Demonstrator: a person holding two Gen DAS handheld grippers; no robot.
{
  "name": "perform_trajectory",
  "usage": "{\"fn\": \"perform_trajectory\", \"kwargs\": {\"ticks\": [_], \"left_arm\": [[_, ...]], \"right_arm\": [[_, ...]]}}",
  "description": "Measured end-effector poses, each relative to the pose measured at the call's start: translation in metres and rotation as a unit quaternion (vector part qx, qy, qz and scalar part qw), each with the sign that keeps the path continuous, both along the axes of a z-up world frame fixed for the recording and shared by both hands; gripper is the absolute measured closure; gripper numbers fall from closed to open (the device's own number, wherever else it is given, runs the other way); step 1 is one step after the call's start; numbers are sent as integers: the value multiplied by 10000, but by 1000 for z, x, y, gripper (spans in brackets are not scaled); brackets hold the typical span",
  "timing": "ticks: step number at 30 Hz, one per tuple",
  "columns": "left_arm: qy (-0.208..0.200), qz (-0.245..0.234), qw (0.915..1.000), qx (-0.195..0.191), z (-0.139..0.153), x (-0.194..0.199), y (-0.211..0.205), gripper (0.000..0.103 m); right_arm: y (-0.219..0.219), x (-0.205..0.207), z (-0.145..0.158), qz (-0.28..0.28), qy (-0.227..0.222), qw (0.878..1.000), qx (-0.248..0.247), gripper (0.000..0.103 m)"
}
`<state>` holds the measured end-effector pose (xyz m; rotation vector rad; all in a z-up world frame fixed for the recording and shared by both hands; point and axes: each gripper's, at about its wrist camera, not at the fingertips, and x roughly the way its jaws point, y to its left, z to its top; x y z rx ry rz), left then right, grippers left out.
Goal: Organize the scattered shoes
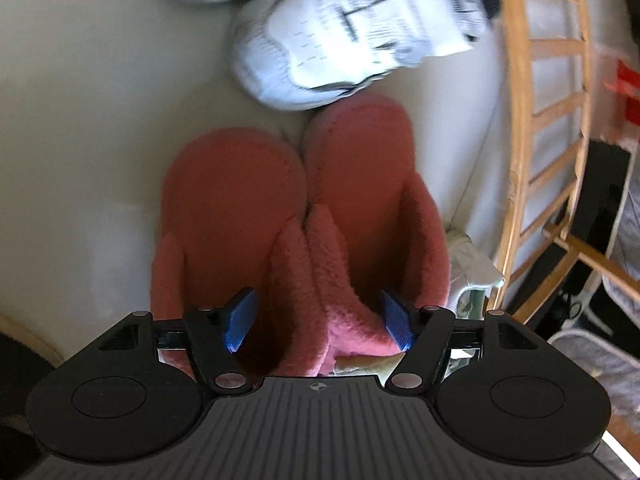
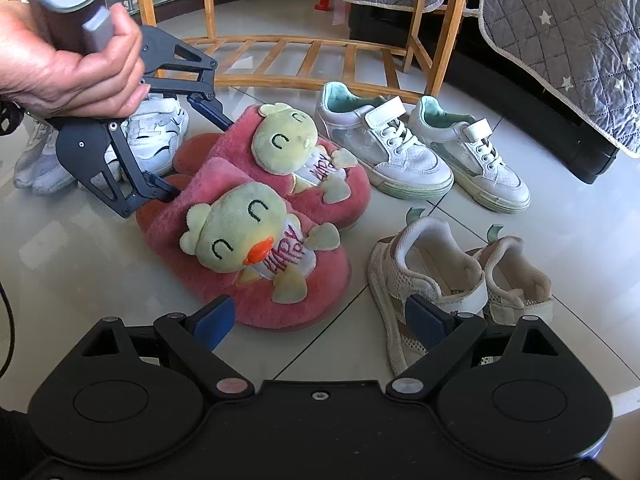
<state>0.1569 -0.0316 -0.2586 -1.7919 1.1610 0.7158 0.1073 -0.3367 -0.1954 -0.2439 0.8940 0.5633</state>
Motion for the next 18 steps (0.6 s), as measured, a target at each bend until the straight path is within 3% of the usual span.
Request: {"fn": "perform_trajectory", "kwargs": {"ticks": [1,4,10,15,18], "left_arm": [[4,42,10000,-39,-2,-1,0,36],[-126,-26,9999,-31,-7,1,0,53],[-341,-561,9974,298,-4,7,-1,67],[-561,-1254,9875,770,5,14,-4,73],[-680,-1763,9760,1082,12,19,-6,75]], "right_arm": [[0,0,0,-14,3,10000,-11,9],[-1,1,-1,-40,2,10000,-21,9],[-2,2,0,-73,-27,10000,-11,9],[-4,2,0,-82,-23,10000,-16,9],[-4,3,0,-104,-7,9999,-4,9]]}}
